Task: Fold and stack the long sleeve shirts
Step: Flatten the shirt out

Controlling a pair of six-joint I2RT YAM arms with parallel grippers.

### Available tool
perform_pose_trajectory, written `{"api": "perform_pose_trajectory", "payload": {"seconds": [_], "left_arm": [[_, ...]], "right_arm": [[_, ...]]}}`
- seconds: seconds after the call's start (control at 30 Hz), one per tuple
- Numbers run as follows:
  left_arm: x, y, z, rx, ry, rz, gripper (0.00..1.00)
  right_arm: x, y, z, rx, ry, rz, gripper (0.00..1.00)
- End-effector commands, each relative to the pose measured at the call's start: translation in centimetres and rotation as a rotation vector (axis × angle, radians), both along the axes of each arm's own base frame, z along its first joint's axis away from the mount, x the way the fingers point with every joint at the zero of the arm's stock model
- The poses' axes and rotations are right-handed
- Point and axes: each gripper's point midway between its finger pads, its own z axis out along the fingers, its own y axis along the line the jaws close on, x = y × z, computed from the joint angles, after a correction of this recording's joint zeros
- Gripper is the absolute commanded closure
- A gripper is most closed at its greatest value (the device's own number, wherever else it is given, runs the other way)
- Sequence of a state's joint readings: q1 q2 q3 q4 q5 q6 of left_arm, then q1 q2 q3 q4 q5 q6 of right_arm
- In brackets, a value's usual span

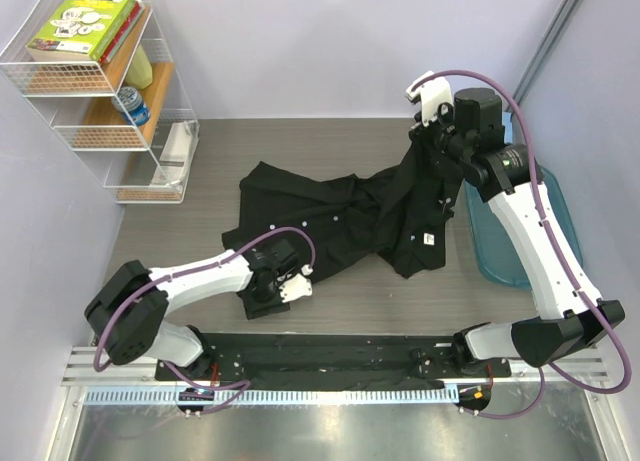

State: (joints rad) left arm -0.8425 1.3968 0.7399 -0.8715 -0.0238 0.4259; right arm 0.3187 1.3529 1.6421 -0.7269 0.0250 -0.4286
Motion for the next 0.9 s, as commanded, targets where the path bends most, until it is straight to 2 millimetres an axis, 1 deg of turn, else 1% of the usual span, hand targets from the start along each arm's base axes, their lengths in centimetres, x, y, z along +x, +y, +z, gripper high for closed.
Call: {"api": "perform_pose_trajectory", "payload": {"seconds": [0.0, 0.03, 0.1, 0.27, 0.3, 0.33, 0.4, 0.43, 0.5, 0.53, 0.57, 0.6, 0.63, 0.7, 0.73, 0.77, 0.8, 0.83, 0.87], "left_arm": [[1.4, -0.4, -0.7, 0.006, -0.043, 0.008, 0.45], [1.7, -0.6, -0.6, 0.003, -0.052, 0.002, 0.42], [1.9, -0.7, -0.7, 0.004, -0.058, 0.000, 0.41], [2.7, -0.8, -0.8, 0.025, -0.079, 0.021, 0.54], [2.7, -0.9, -0.9, 0.030, -0.076, 0.021, 0.58], [2.8, -1.0, -0.9, 0.027, -0.078, 0.026, 0.67], [3.0, -1.1, -1.1, 0.031, -0.079, 0.030, 0.75], [3.1, -1.0, -1.2, 0.037, -0.081, 0.034, 0.83], [3.6, -0.9, -1.1, 0.051, -0.104, 0.035, 0.93], [3.9, -0.9, -0.9, 0.049, -0.120, 0.040, 1.00], [3.9, -1.0, -0.4, 0.036, -0.118, 0.047, 1.00], [4.2, -1.2, 0.3, 0.013, -0.126, 0.058, 1.00], [4.9, -1.2, 1.7, -0.028, -0.152, 0.092, 1.00], [6.3, -1.5, 5.0, -0.092, -0.191, 0.143, 1.00], [7.5, -0.9, 7.0, -0.137, -0.234, 0.201, 1.00], [8.4, -0.7, 8.6, -0.167, -0.269, 0.234, 1.00], [10.1, -1.0, 11.7, -0.225, -0.330, 0.266, 1.00], [11.3, 0.2, 13.8, -0.258, -0.385, 0.331, 1.00], [12.3, 0.5, 15.6, -0.286, -0.430, 0.358, 1.00]], "right_arm": [[0.8, 0.1, 0.8, 0.004, -0.044, -0.005, 0.99], [0.7, 0.1, 0.7, 0.007, -0.042, -0.005, 0.99], [0.7, 0.1, 0.8, 0.006, -0.044, -0.004, 0.99], [0.3, 0.0, 1.1, 0.009, -0.052, -0.004, 0.99], [0.3, -0.1, 1.2, 0.008, -0.054, -0.003, 0.99], [0.2, -0.1, 1.3, 0.009, -0.057, -0.003, 0.99], [0.1, -0.1, 1.4, 0.010, -0.060, -0.003, 0.99], [0.1, -0.1, 1.4, 0.009, -0.062, -0.003, 0.99], [0.0, -0.2, 1.5, 0.009, -0.064, -0.004, 0.99], [-0.1, -0.2, 1.6, 0.009, -0.068, -0.004, 0.99], [-0.1, -0.3, 1.9, 0.008, -0.074, -0.007, 0.99], [-0.2, -0.4, 2.0, 0.004, -0.078, -0.010, 0.99], [-0.2, -0.6, 2.3, 0.002, -0.086, -0.017, 0.99], [-0.1, -1.2, 3.6, -0.014, -0.123, -0.041, 0.99], [-0.1, -1.6, 4.4, -0.018, -0.143, -0.059, 0.99], [0.1, -1.8, 5.8, -0.010, -0.178, -0.075, 0.99], [0.3, -2.5, 7.1, -0.011, -0.220, -0.111, 0.99], [0.5, -2.7, 8.3, -0.006, -0.251, -0.128, 0.99], [0.8, -3.0, 10.4, 0.005, -0.303, -0.149, 0.99]]}}
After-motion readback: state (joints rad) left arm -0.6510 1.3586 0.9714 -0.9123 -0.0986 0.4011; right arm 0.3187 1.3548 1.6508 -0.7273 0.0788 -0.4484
